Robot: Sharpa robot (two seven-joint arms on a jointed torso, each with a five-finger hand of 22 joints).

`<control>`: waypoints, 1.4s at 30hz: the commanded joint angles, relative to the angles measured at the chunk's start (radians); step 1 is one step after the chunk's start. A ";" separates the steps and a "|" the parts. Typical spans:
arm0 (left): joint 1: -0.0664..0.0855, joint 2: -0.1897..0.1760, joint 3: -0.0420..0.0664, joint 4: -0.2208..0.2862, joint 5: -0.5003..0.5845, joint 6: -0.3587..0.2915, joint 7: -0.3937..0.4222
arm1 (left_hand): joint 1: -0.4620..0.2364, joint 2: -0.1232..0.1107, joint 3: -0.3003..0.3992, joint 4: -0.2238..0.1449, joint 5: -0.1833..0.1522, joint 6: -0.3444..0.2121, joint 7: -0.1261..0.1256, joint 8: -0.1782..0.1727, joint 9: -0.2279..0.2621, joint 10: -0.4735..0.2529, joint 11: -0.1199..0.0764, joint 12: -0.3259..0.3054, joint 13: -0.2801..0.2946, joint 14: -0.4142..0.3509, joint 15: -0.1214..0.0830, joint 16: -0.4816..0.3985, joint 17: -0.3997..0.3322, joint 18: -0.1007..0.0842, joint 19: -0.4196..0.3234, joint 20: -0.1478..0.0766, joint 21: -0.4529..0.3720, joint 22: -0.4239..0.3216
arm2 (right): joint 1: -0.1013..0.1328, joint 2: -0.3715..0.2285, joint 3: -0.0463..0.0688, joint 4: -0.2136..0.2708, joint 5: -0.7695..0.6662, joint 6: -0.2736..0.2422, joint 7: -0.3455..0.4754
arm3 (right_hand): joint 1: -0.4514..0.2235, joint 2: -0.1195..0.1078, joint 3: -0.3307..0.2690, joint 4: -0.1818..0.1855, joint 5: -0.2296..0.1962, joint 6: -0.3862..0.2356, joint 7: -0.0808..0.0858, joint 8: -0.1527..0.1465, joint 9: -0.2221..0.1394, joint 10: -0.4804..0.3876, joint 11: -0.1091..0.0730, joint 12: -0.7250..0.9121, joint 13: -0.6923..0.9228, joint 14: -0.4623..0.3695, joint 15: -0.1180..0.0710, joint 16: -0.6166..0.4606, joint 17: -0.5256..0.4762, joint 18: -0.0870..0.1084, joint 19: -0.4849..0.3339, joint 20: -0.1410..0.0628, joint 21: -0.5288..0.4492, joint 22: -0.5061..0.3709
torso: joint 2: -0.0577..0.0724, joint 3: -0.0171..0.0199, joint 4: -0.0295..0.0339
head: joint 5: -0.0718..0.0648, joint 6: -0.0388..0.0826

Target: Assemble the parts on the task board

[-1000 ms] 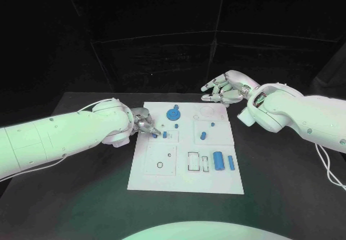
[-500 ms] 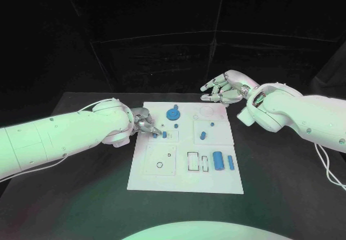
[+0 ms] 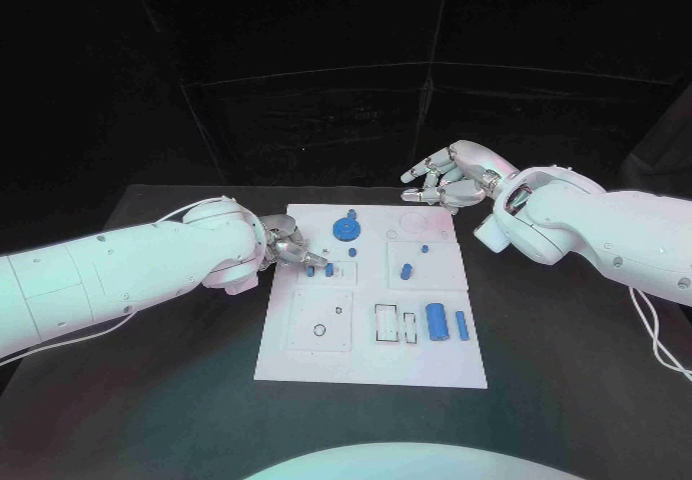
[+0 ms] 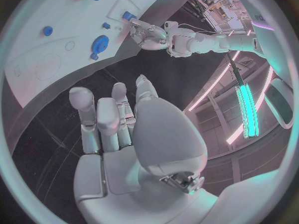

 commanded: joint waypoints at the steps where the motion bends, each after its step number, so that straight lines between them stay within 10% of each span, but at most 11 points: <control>1: 0.001 -0.002 0.001 0.001 0.010 -0.021 0.003 | -0.007 0.000 -0.014 0.004 -0.002 -0.008 -0.001 -0.002 -0.001 -0.007 0.003 0.002 0.000 0.107 -0.005 0.003 0.263 0.005 0.016 -0.006 -0.004 0.008 | 0.002 0.000 0.001 0.001 -0.001 0.003 0.009 | -0.002 0.007 -0.005 0.000 0.005 -0.007 -0.003 0.005 0.000 -0.006 0.000 -0.006 -0.001 -0.005 0.001 -0.004 -0.002 0.013 -0.005 -0.001 -0.006 -0.001 | 0.000 -0.0002 -0.0006 | -0.001 0.001; 42: 0.001 -0.013 0.001 0.011 0.030 0.055 0.018 | 0.137 0.065 -0.098 -0.022 -0.001 -0.012 0.001 0.001 -0.003 -0.011 0.004 0.003 -0.001 0.107 -0.004 0.003 0.263 0.005 0.017 -0.005 -0.007 0.011 | 0.002 -0.001 0.001 0.002 -0.001 0.002 0.009 | -0.003 0.009 -0.006 0.002 0.009 -0.007 -0.003 0.005 0.000 -0.006 0.001 -0.004 -0.001 -0.005 0.001 -0.005 -0.001 0.013 -0.005 0.000 -0.007 -0.002 | 0.001 -0.0002 -0.0006 | 0.000 -0.004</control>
